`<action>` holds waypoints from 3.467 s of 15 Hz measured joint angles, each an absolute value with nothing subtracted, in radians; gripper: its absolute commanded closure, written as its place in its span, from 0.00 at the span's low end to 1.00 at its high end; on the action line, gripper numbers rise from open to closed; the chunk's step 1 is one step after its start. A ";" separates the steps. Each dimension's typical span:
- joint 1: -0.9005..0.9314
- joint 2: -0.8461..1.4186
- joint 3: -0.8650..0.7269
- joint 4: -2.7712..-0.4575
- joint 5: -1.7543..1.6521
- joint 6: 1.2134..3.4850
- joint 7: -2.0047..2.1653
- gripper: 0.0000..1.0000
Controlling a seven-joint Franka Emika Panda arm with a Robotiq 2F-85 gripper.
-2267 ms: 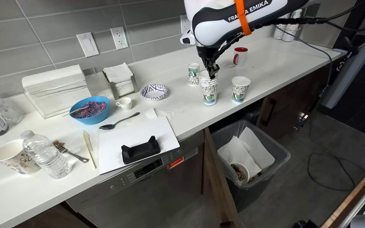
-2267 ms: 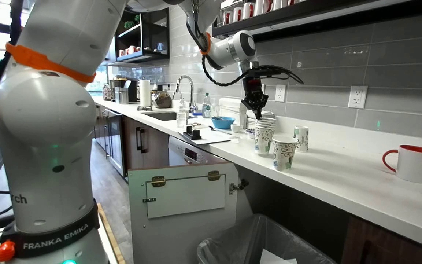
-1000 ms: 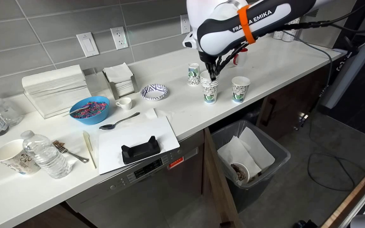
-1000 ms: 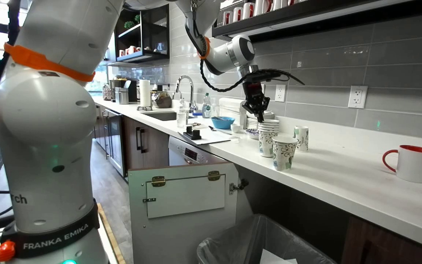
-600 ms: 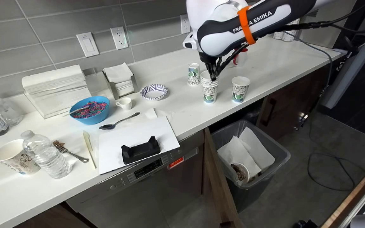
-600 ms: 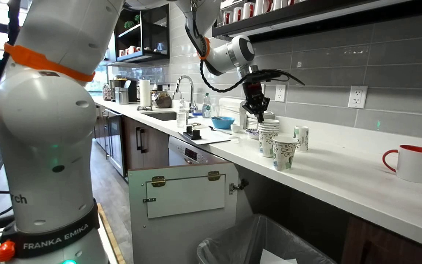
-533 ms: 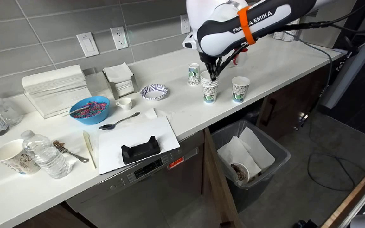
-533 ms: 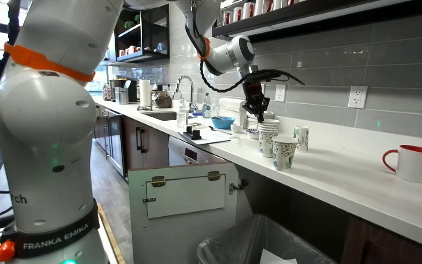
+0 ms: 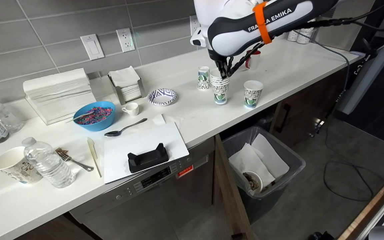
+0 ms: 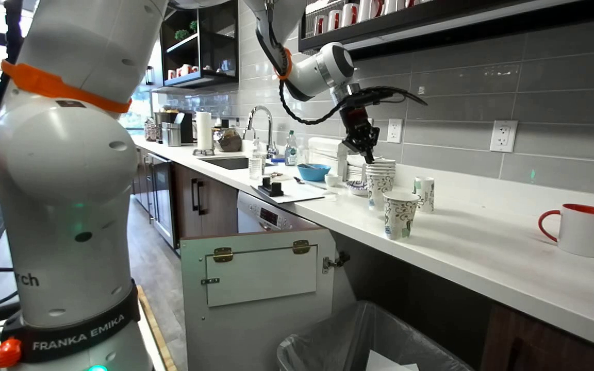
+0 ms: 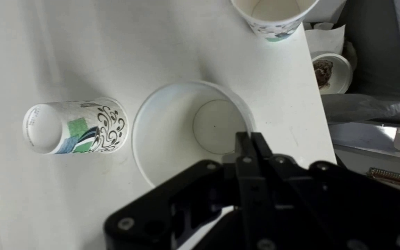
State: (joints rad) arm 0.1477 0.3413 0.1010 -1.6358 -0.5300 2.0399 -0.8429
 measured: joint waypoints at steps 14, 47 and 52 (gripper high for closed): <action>0.160 0.244 0.112 -1.636 -0.582 1.903 -0.741 0.99; -0.027 0.062 -0.019 -1.848 -0.614 1.997 -0.577 0.99; -0.023 0.088 -0.012 -1.929 -0.612 2.070 -0.573 0.99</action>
